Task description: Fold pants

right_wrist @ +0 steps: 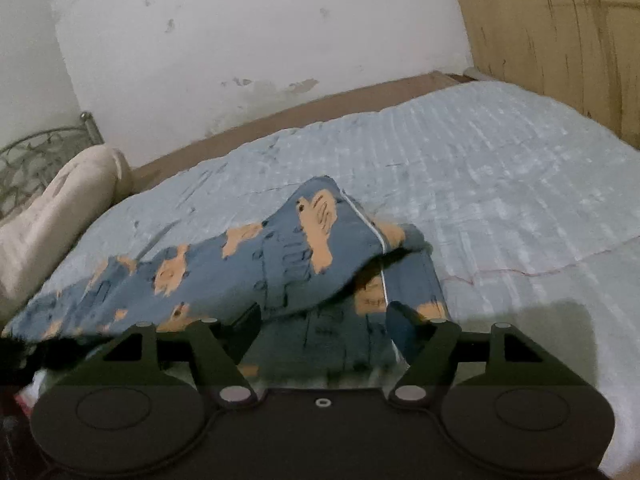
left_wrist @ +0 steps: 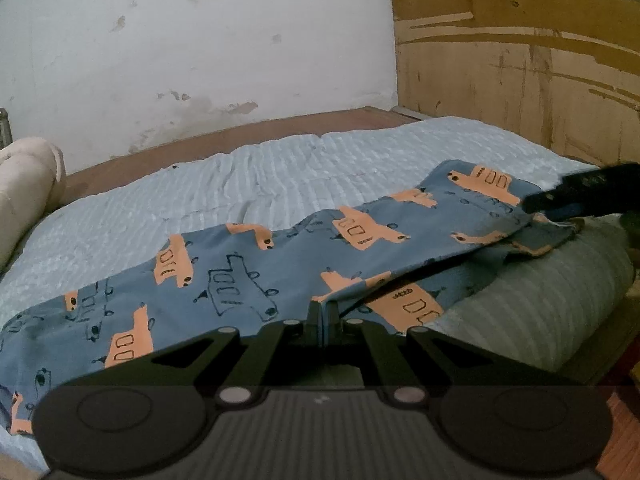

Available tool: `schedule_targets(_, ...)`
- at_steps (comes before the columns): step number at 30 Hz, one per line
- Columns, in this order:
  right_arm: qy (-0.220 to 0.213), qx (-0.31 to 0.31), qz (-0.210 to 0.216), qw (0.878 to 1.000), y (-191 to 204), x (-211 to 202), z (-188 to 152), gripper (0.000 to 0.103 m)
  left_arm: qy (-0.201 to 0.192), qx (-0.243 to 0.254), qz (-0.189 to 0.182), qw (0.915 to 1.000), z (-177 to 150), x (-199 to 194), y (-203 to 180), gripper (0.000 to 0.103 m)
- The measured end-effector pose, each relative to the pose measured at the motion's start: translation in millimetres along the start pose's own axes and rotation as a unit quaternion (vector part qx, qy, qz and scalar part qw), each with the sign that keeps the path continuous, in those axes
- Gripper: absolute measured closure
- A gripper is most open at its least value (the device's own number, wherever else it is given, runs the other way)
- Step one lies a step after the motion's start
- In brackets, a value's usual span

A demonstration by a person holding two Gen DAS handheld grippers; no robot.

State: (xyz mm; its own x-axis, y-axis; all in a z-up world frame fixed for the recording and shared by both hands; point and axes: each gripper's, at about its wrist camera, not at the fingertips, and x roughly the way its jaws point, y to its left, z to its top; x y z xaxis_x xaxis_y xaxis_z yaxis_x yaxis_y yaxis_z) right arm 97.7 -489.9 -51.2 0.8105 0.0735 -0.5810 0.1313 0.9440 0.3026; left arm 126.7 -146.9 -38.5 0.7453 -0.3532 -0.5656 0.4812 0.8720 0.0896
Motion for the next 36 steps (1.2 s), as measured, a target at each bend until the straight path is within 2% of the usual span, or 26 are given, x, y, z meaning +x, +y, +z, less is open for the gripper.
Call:
schedule_targets(2,-0.001,0.035,-0.001,0.999,-10.1,15.5,10.6,0.030,-0.001,0.000,0.002,1.0000,1.0,-0.1,0.2,0.103)
schedule_targets(4,-0.010,0.097,0.012,0.995,-22.0,26.6,19.3,0.032,-0.002,0.002,0.005,1.0000,1.5,-0.9,-0.5,0.103)
schedule_targets(5,-0.021,0.134,0.020,0.991,-29.9,30.7,26.0,0.037,-0.003,0.004,0.006,1.0000,1.5,-1.7,-1.0,0.103)
schedule_targets(7,-0.033,0.180,0.019,0.983,-39.6,36.0,38.1,0.060,-0.009,0.006,0.013,0.9999,2.8,-4.3,-1.1,0.103)
schedule_targets(8,-0.035,0.188,0.015,0.981,-42.0,38.4,44.6,0.088,-0.013,0.005,0.016,0.9998,3.7,-5.7,-0.5,0.103)
schedule_targets(9,-0.034,0.186,0.010,0.982,-42.2,36.7,50.9,0.097,-0.018,0.005,0.019,0.9996,5.1,-7.3,0.4,0.103)
schedule_targets(14,-0.086,0.079,-0.007,0.993,-12.1,3.6,60.6,0.098,-0.030,0.010,0.030,0.9990,10.2,-8.3,5.0,0.103)
schedule_targets(16,-0.103,0.041,-0.025,0.993,-2.7,-15.0,48.6,0.098,-0.018,0.021,0.026,0.9993,7.2,-3.8,3.3,0.103)
schedule_targets(18,-0.098,0.014,-0.062,0.993,-1.0,-23.3,25.4,0.098,0.000,0.031,0.024,0.9992,2.4,3.6,-0.2,0.103)
schedule_targets(21,-0.058,0.011,-0.092,0.994,-8.2,-14.0,-9.1,0.097,0.020,0.039,0.030,0.9986,-5.3,11.1,-4.3,0.103)
schedule_targets(23,-0.059,0.015,-0.095,0.994,-8.9,-12.9,-24.7,0.097,0.019,0.035,0.034,0.9986,-6.4,11.1,-3.3,0.103)
schedule_targets(26,-0.076,0.000,-0.105,0.992,1.0,-16.7,-28.2,0.097,0.009,0.025,0.038,0.9989,-3.9,8.0,-0.4,0.103)
schedule_targets(29,-0.089,-0.025,-0.116,0.989,8.3,-24.3,-23.1,0.097,0.022,0.032,0.030,0.9988,-4.2,13.9,-2.7,0.103)
schedule_targets(33,-0.076,-0.049,-0.138,0.986,4.7,-12.3,-19.8,0.097,0.037,0.040,0.025,0.9982,-12.0,18.2,-6.3,0.101)
schedule_targets(34,-0.070,-0.049,-0.140,0.986,3.1,-9.1,-21.3,0.097,0.036,0.035,0.021,0.9985,-12.8,15.9,-4.5,0.099)
schedule_targets(36,-0.056,-0.049,-0.140,0.987,0.7,-5.9,-24.8,0.093,0.034,0.020,0.016,0.9991,-11.1,12.3,2.2,0.071)
